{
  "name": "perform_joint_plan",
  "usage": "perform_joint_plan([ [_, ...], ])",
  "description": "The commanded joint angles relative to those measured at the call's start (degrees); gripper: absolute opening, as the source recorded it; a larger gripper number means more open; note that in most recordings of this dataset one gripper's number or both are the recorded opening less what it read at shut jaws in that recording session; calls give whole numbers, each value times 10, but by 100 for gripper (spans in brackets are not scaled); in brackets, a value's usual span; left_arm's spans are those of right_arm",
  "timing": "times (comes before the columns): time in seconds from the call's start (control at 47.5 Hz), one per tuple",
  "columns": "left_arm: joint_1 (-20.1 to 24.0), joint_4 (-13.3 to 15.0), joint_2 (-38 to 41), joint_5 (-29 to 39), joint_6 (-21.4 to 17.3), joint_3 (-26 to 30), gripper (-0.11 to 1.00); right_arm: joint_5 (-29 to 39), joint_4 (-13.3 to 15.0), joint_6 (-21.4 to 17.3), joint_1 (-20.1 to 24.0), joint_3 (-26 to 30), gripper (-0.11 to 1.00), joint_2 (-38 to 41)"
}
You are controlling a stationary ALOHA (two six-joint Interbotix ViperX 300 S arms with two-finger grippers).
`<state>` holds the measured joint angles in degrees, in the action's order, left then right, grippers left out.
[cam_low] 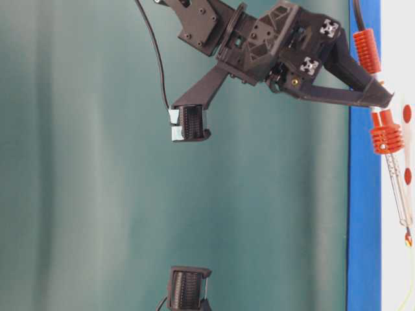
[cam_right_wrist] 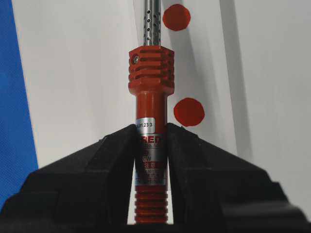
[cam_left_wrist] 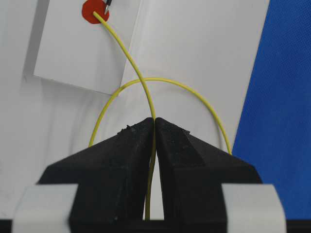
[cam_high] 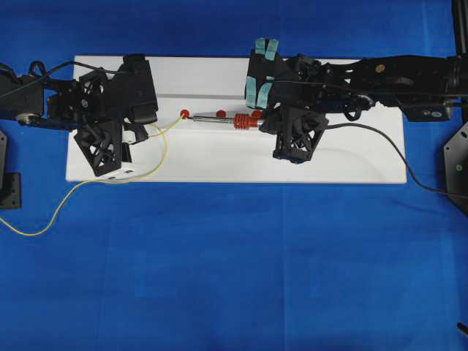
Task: Touch the tip of the soldering iron to the tip of the solder at the mark.
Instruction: 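Move the iron tip leftward toward the left red dot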
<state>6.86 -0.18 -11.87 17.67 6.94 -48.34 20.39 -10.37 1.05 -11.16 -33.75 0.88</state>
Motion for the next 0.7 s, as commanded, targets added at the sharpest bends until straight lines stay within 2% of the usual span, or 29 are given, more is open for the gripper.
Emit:
perform_joint_plan([
  [0.0,-2,0,-5,-3,0,6,3,-2,2,0,-3,14,7,-7],
  [0.674,-2,0,-5,1,-1,7,3,3,5,0,-7,25,7,4],
])
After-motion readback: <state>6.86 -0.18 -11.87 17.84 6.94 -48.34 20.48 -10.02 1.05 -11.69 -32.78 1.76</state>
